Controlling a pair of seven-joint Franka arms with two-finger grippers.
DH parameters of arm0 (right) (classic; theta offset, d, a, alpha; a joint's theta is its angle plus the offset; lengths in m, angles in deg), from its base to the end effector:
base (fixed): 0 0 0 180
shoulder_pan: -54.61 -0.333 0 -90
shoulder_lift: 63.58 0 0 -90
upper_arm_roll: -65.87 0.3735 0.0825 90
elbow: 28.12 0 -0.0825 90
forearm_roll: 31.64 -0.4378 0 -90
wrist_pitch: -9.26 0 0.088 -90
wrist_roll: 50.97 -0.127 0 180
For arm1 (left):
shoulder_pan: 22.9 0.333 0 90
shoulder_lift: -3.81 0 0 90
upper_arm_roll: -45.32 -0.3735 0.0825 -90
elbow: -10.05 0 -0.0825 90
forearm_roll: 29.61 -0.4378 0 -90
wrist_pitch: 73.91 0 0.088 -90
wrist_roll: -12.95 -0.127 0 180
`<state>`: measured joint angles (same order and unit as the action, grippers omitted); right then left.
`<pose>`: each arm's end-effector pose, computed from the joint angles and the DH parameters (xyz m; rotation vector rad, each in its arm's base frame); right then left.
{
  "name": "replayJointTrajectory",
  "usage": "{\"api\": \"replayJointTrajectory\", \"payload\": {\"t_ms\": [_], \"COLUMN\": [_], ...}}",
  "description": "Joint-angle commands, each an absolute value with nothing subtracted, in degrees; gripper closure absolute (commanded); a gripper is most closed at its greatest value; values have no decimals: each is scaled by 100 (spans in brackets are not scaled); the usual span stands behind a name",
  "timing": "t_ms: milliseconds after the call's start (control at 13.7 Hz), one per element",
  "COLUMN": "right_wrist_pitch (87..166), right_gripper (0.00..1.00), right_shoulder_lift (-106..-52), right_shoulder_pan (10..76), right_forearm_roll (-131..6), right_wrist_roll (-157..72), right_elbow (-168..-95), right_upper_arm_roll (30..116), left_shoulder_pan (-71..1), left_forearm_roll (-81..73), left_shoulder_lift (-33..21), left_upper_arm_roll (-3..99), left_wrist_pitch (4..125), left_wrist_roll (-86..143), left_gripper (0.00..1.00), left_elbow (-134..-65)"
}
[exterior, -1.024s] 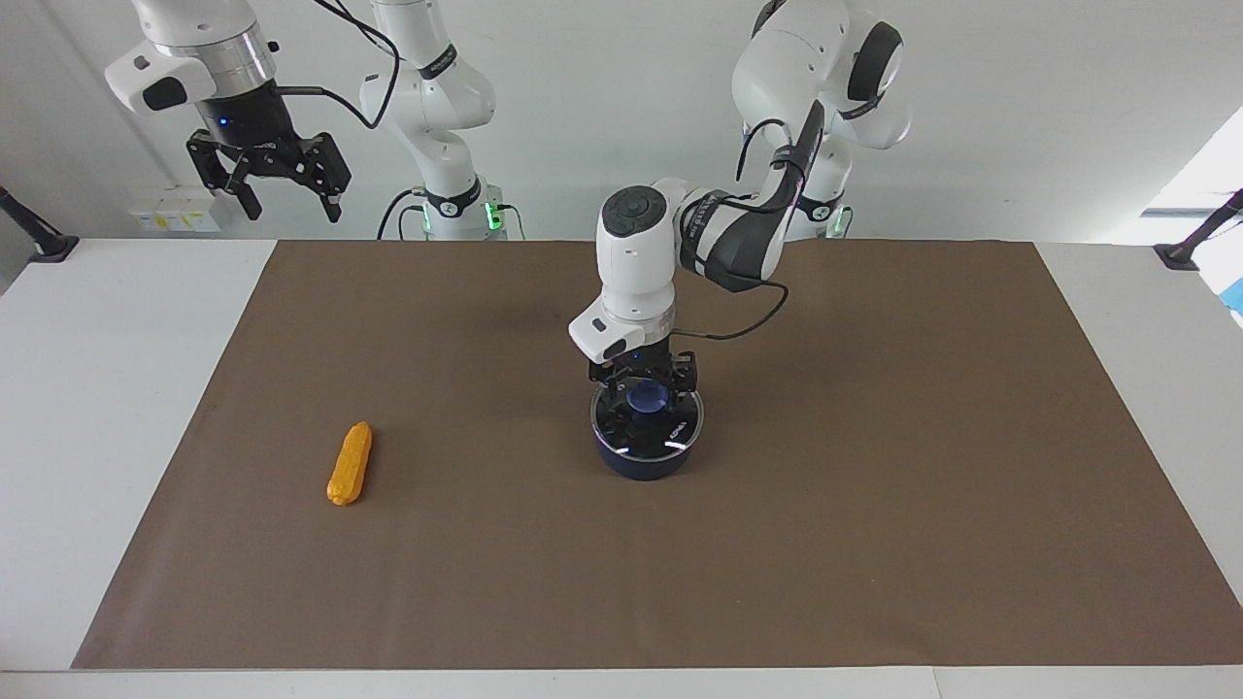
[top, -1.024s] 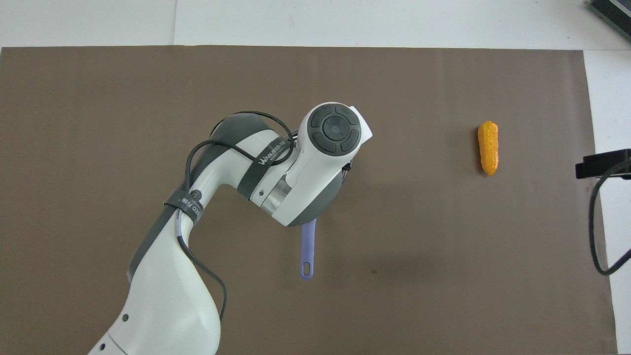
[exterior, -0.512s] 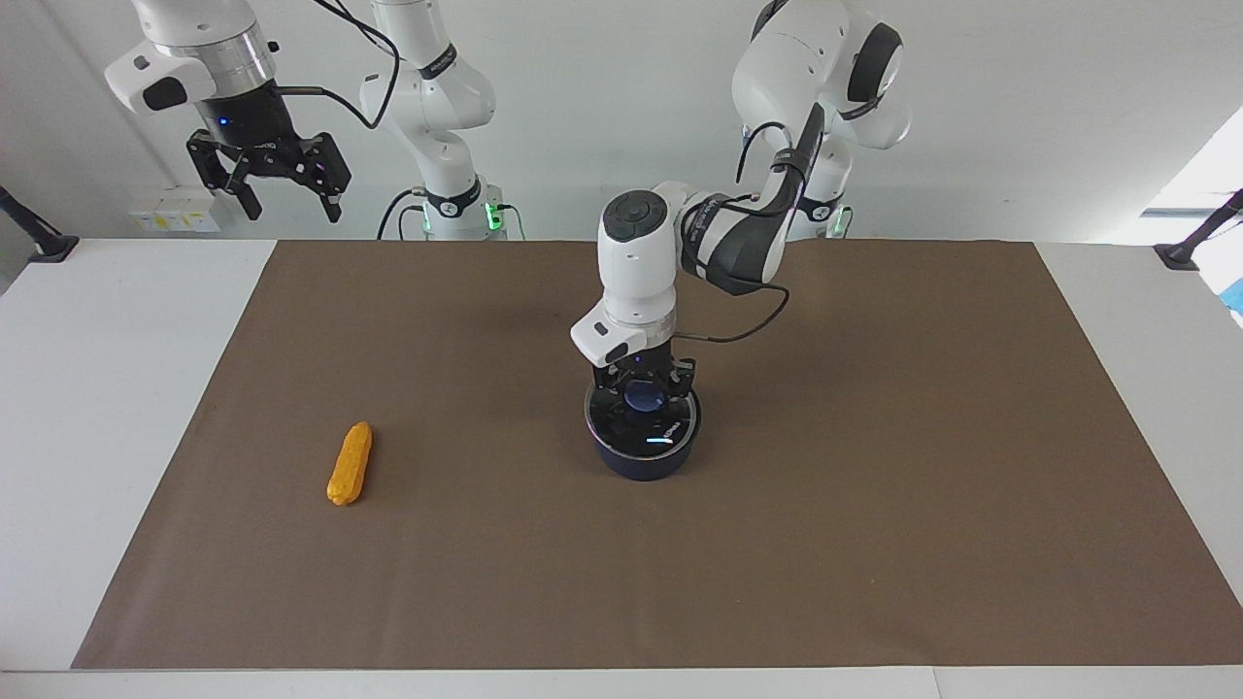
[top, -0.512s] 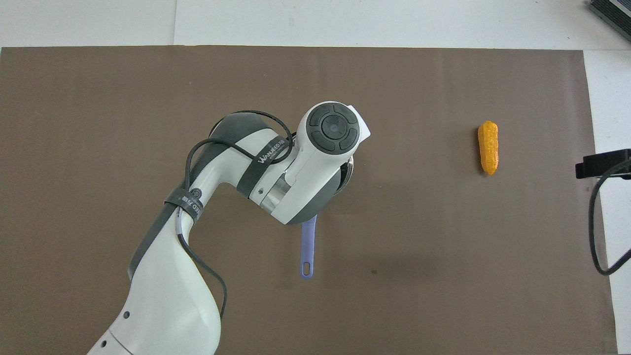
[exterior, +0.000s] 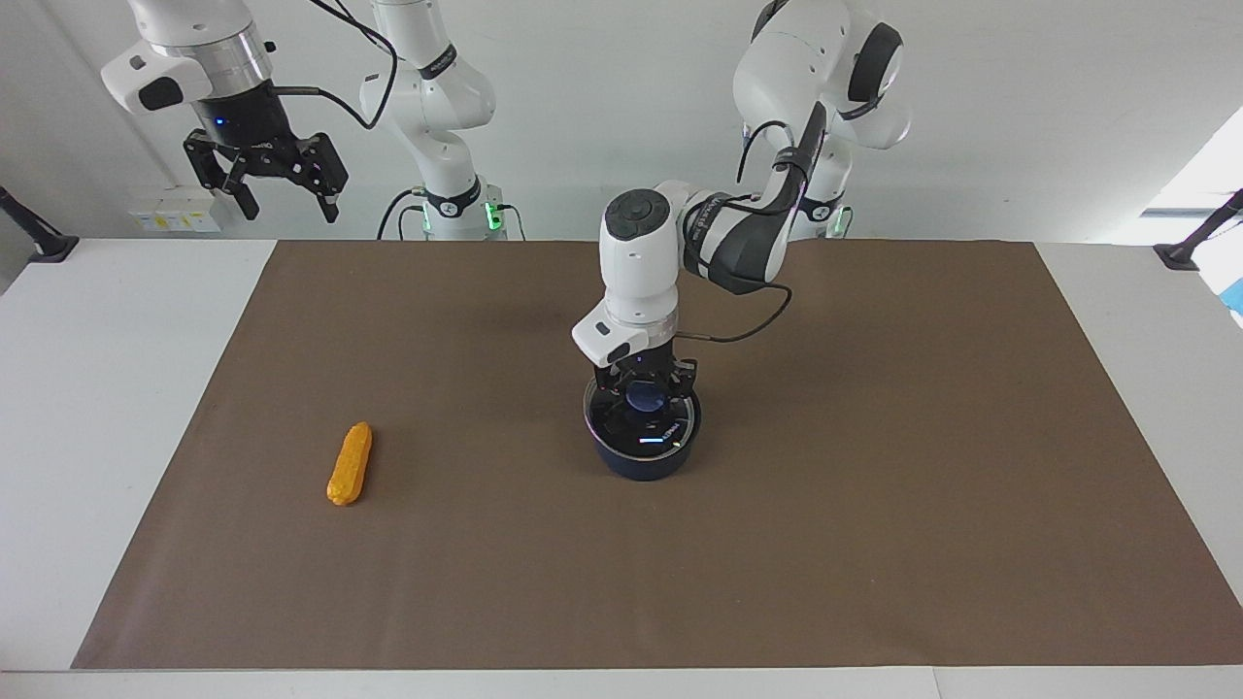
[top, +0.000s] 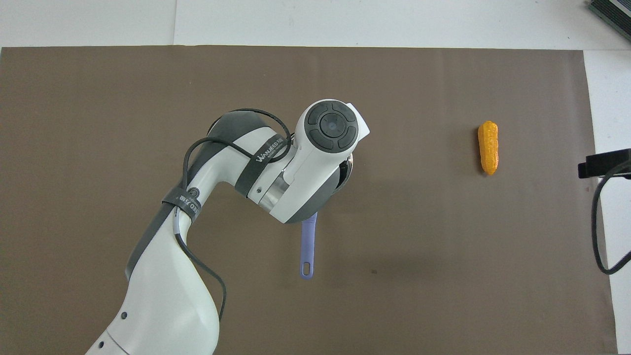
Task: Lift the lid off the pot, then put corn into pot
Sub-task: 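Grasp the glass lid knob with the left gripper, then lift the lid off with the left gripper while the right gripper grasps the corn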
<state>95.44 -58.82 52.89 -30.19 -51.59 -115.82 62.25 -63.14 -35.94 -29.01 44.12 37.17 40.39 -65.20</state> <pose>0.5702 -0.0242 0.7258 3.1189 -0.0722 0.0876 0.6315 -0.5046 0.4233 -3.0469 0.3723 -0.1647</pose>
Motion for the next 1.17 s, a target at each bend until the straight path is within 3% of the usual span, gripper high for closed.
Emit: {"api": "replayJointTrajectory", "payload": {"t_ms": [0, 366, 805, 1098], "right_wrist_pitch": [9610, 10820, 12604, 13318], "right_gripper": [0, 0, 0, 0], "right_shoulder_lift": [-5735, -6409, -7964, -8598], "right_shoulder_pan": [5311, 5206, 5381, 5531], "right_forearm_roll": [-3076, -3085, -3085, -3085], "right_wrist_roll": [-5036, -4860, -3482, -3348], "right_elbow": [-11759, -12207, -12251, -12287], "right_upper_arm_roll": [6296, 6305, 6297, 6297], "left_shoulder_pan": [-6220, -5807, -5051, -4550], "left_forearm_roll": [-3638, -3533, -3533, -3533], "left_shoulder_lift": [-2635, -2152, -1466, -1308], "left_upper_arm_roll": [4356, 4373, 4374, 4373], "left_wrist_pitch": [3394, 3226, 3296, 3558], "left_wrist_roll": [4055, 3608, 2475, 1850], "left_gripper": [100, 100, 100, 100], "left_elbow": [-6430, -6509, -7712, -8159]}}
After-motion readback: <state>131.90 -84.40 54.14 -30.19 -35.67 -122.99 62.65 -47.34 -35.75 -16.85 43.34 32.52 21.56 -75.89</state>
